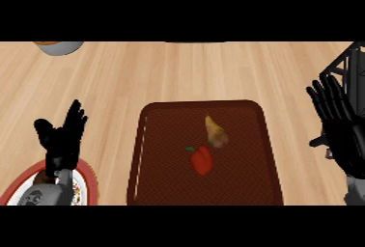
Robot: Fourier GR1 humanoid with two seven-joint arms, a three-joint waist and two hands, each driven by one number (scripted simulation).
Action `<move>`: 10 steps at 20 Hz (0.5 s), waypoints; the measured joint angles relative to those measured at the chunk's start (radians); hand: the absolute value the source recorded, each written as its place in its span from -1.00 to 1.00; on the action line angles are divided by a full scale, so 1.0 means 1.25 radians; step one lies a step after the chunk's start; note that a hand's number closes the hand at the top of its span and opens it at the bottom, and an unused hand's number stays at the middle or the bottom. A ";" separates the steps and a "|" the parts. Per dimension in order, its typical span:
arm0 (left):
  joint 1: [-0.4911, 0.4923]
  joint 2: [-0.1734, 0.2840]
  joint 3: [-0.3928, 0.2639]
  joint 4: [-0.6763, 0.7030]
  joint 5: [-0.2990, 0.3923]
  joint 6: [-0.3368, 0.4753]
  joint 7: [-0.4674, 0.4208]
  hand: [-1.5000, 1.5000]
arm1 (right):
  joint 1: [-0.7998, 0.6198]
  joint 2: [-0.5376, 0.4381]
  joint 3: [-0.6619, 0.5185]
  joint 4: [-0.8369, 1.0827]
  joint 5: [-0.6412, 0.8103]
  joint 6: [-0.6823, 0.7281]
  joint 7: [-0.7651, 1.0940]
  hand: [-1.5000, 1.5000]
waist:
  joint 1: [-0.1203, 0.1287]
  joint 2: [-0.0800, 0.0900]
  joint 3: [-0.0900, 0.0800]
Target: Pick the bell pepper from the tray and place it in the tiered shelf
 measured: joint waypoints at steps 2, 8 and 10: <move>-0.006 0.021 -0.007 -0.004 -0.015 -0.018 -0.011 0.00 | 0.006 0.013 0.035 -0.008 0.075 -0.037 -0.026 1.00 | -0.003 -0.001 -0.005; -0.025 0.115 -0.055 -0.027 -0.085 -0.100 -0.073 0.00 | 0.005 -0.027 0.068 0.002 0.362 -0.219 -0.089 -1.00 | -0.038 -0.014 -0.015; -0.020 0.133 -0.073 -0.030 -0.097 -0.131 -0.108 0.00 | 0.027 0.031 0.095 0.011 0.437 -0.318 -0.116 -1.00 | -0.033 -0.011 -0.015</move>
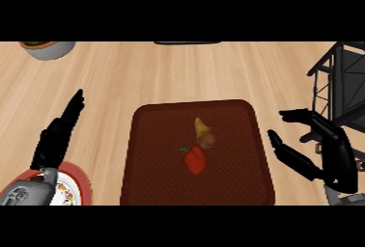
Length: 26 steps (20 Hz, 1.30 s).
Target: Pick the bell pepper from the tray and place it in the tiered shelf
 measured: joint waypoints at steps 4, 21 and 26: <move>0.010 0.022 -0.019 0.011 -0.011 -0.052 -0.070 0.00 | 0.026 0.115 0.120 0.062 0.169 -0.137 -0.079 -1.00 | 0.021 0.008 0.001; 0.041 0.064 0.021 0.045 -0.007 -0.092 -0.147 0.00 | 0.261 0.348 0.122 0.136 1.036 -0.249 0.225 -1.00 | -0.027 -0.002 -0.008; 0.049 0.066 0.022 0.042 -0.007 -0.097 -0.152 0.00 | 0.313 0.395 0.127 0.082 1.242 -0.136 0.382 -1.00 | -0.023 0.000 -0.007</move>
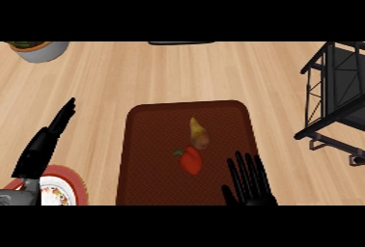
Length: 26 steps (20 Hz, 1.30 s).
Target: Pick the bell pepper from the tray and place it in the tiered shelf
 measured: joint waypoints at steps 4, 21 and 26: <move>0.002 -0.006 -0.003 0.001 -0.001 -0.003 -0.008 0.00 | 0.019 0.012 0.050 -0.040 0.134 0.126 0.168 -1.00 | 0.010 0.003 0.002; -0.049 -0.037 -0.002 0.031 -0.029 -0.040 -0.010 0.00 | -0.276 0.009 0.458 0.066 0.229 0.545 0.791 -1.00 | 0.055 0.010 0.008; -0.050 -0.042 0.013 0.040 -0.034 -0.054 -0.022 0.00 | -0.352 0.003 0.484 0.094 0.210 0.559 0.813 -1.00 | 0.054 0.008 0.007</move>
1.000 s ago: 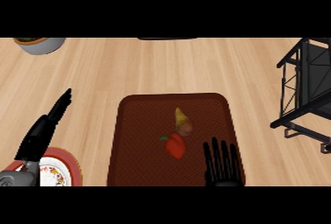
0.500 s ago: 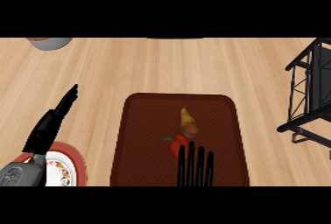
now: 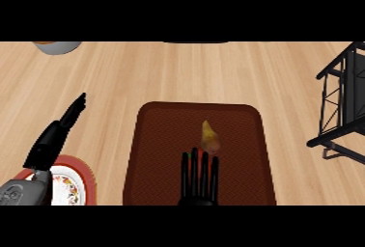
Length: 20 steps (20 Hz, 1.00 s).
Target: Pick the bell pepper from the tray and place it in the tiered shelf
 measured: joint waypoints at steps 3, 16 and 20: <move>-0.010 -0.014 0.000 0.026 -0.013 0.002 -0.010 0.00 | -0.027 0.000 0.002 0.015 -0.009 0.002 0.005 -1.00 | -0.001 0.000 0.000; -0.002 -0.030 0.018 0.009 -0.035 -0.009 -0.002 0.00 | -0.074 0.011 -0.033 0.083 -0.050 -0.035 0.012 -1.00 | 0.001 -0.007 -0.002; 0.002 -0.031 0.028 0.009 -0.040 -0.016 -0.009 0.00 | -0.080 0.012 -0.040 0.090 -0.054 -0.036 0.013 1.00 | 0.001 -0.007 -0.002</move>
